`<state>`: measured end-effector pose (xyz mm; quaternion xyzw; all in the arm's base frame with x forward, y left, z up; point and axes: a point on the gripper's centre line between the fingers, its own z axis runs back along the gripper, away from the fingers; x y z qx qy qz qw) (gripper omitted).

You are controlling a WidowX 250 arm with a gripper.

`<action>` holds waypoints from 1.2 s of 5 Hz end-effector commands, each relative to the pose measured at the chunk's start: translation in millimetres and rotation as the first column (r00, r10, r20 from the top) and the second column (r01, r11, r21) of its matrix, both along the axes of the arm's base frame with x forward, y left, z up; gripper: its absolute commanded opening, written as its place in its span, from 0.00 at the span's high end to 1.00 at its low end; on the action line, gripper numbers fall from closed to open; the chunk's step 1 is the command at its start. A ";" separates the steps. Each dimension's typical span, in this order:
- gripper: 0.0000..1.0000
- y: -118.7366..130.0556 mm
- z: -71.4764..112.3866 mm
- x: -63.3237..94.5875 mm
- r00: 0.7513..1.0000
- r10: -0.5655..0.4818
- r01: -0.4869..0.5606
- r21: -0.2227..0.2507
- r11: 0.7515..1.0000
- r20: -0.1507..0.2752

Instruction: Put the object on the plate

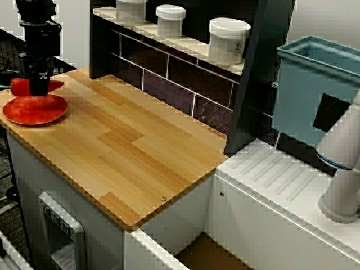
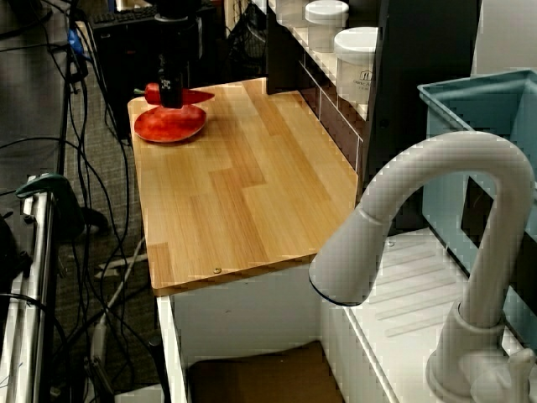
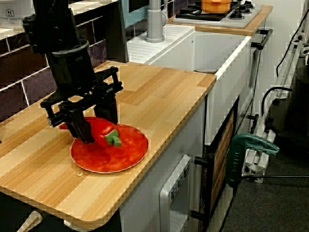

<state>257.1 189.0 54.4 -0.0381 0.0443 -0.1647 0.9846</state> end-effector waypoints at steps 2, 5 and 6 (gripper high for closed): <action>0.00 -5.4 0.3 -9.3 1.000 -0.026 0.026 0.044 0.999 0.014; 0.00 -5.8 3.2 -7.0 0.997 -0.064 0.064 0.009 0.998 0.032; 0.00 -5.8 3.2 -7.0 0.997 -0.064 0.064 0.009 0.998 0.032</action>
